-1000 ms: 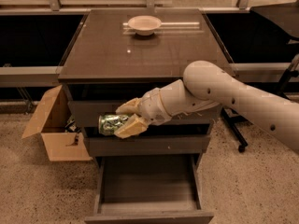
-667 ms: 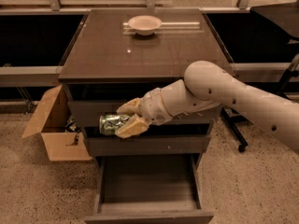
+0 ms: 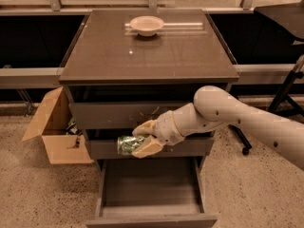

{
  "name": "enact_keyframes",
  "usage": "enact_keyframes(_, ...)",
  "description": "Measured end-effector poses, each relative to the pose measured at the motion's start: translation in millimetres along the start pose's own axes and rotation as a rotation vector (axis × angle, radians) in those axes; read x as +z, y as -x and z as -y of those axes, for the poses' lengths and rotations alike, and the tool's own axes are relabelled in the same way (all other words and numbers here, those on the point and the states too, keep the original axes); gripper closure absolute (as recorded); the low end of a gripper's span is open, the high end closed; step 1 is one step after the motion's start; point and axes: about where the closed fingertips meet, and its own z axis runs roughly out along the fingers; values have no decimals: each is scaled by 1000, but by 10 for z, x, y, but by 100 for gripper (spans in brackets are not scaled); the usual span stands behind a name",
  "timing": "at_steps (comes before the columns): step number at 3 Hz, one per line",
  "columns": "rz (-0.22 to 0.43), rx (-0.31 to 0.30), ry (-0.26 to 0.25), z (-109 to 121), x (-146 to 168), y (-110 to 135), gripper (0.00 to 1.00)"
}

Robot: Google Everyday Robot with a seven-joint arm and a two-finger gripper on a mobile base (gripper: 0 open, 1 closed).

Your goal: Place green can into bottom drawer

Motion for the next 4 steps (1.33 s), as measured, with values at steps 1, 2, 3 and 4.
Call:
enact_keyframes(1, -21, 19, -8, -62, 59, -428, 100)
enact_keyframes(2, -24, 49, -36, -119, 168, -858, 100)
enact_keyframes(3, 1, 89, -47, -126, 414, -1384, 100)
enact_keyframes(4, 0, 89, -48, -126, 415, -1387, 100)
